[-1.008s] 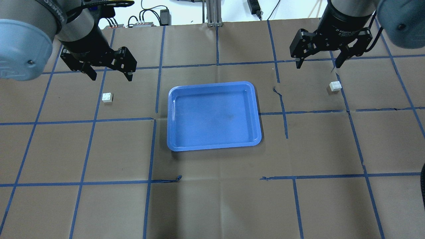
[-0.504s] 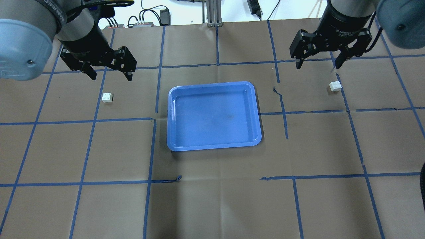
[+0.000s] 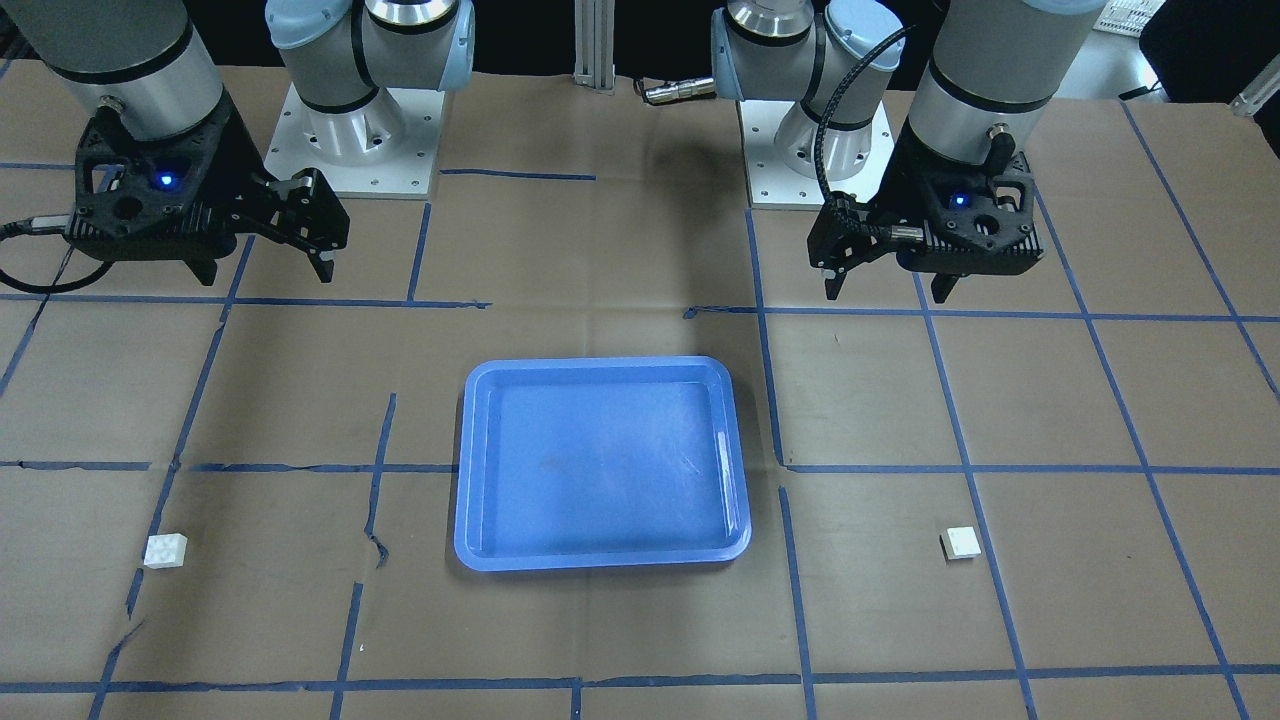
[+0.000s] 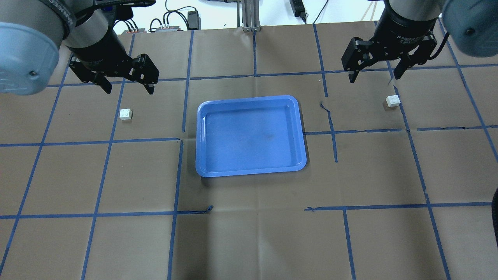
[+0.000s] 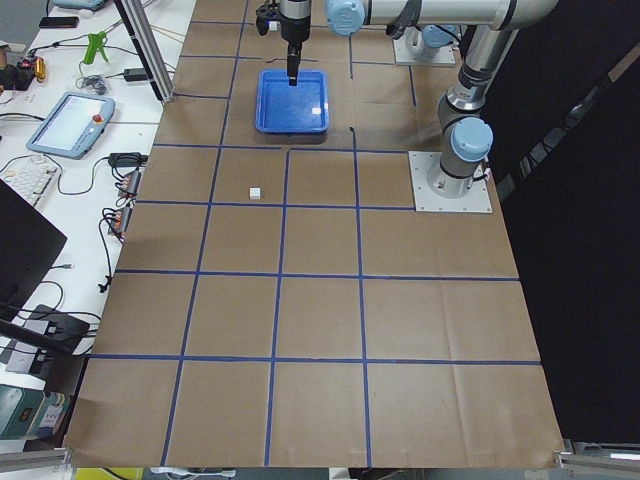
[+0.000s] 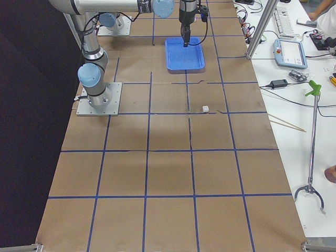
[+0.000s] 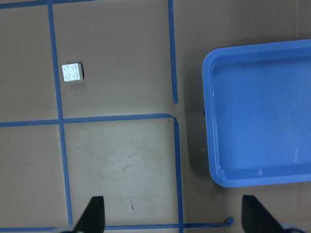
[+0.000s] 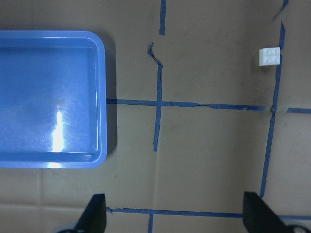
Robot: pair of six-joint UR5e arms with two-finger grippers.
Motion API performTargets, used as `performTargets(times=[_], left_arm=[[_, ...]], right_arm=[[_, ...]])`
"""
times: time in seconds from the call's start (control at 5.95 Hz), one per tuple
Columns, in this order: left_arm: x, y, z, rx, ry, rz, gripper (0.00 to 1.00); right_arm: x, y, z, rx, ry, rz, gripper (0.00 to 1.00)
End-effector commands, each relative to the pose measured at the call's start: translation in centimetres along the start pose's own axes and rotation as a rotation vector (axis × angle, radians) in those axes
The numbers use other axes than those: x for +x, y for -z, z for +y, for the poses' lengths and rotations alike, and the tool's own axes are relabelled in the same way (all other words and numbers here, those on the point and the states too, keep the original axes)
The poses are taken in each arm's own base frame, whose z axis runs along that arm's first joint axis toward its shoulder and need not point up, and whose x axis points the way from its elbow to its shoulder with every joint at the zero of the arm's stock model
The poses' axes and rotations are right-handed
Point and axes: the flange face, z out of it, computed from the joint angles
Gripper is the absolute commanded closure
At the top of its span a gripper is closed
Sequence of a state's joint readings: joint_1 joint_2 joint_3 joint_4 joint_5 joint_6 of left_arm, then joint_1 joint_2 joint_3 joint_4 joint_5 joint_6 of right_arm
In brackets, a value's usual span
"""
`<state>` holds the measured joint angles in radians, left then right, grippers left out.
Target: Assemble white blocks and place on blue tray
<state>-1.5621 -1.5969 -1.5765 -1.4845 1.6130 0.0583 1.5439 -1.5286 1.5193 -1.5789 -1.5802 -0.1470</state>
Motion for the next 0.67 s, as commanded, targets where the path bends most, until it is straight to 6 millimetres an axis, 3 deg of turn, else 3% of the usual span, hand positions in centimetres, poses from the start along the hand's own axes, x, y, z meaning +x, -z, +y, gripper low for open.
performTargets(times=[0.0, 0.5], left_arm=[[0.0, 0.1, 0.2, 0.002, -0.001, -0.001, 0.01], [-0.9, -1.1, -0.5, 0.030, 0.031, -0.013, 0.01]], right_arm=[[1.8, -0.4, -0.5, -0.001, 0.250, 0.010, 0.00], [8.3, -0.7, -0.6, -0.006, 0.445, 0.010, 0.00]])
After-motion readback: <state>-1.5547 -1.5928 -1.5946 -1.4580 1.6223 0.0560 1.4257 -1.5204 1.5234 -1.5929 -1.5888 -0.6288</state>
